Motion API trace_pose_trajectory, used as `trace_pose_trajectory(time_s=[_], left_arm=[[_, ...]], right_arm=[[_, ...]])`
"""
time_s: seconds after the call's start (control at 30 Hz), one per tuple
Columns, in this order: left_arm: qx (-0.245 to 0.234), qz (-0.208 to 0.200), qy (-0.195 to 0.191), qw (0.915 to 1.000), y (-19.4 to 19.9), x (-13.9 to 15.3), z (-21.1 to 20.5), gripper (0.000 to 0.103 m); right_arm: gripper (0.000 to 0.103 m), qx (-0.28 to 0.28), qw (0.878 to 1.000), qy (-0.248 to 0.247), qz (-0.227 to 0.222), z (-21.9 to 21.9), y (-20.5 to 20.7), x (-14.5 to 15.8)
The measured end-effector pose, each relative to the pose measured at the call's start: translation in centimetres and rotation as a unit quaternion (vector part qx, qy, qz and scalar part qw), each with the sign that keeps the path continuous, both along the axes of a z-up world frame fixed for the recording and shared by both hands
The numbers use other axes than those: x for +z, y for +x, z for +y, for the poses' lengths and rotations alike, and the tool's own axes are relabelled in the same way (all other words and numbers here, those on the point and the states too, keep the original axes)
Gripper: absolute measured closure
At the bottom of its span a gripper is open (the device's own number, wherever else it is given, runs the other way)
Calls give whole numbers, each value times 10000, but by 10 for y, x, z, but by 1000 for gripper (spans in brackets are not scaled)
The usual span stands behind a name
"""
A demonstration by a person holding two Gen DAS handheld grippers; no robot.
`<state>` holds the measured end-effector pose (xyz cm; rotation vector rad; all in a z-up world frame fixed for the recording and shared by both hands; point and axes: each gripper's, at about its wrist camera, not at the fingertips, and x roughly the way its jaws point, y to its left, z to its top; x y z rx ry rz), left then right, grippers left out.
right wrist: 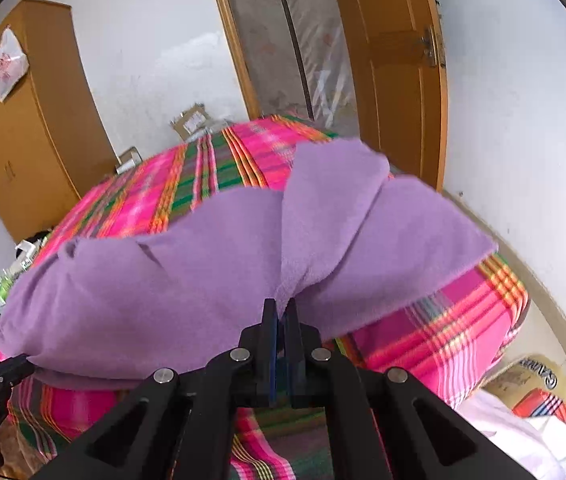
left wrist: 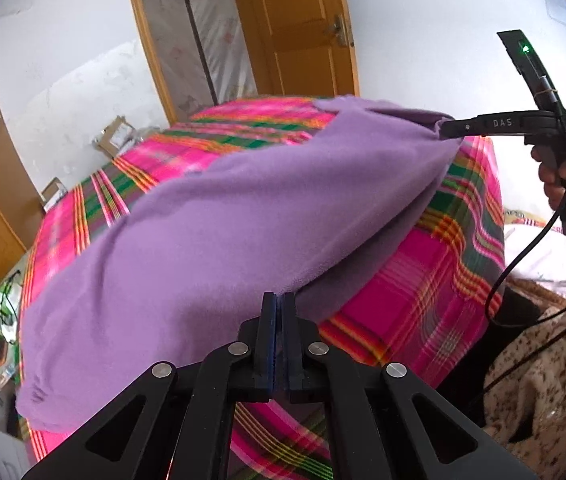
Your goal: Fold clothes
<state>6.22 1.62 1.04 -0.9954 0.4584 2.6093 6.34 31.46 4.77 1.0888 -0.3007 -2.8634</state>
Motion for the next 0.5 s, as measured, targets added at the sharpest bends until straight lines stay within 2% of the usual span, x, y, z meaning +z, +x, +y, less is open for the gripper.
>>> trace_pose_trajectory(time_s=[0.17,0.37,0.5], left_arm=[[-21,-104,-175,9998,-4,-9,6,99],[-77,-225,47,9997,-7,-8,2,96],[-309,-257,311,9987,-3,-1,0,91]], right_arm=[[100,42,9999,140,-86,-4,-5,-7],[100,144,9996,96,-217,2,-10,-9],[98,284,9995,129,-72,8,-6,-1]])
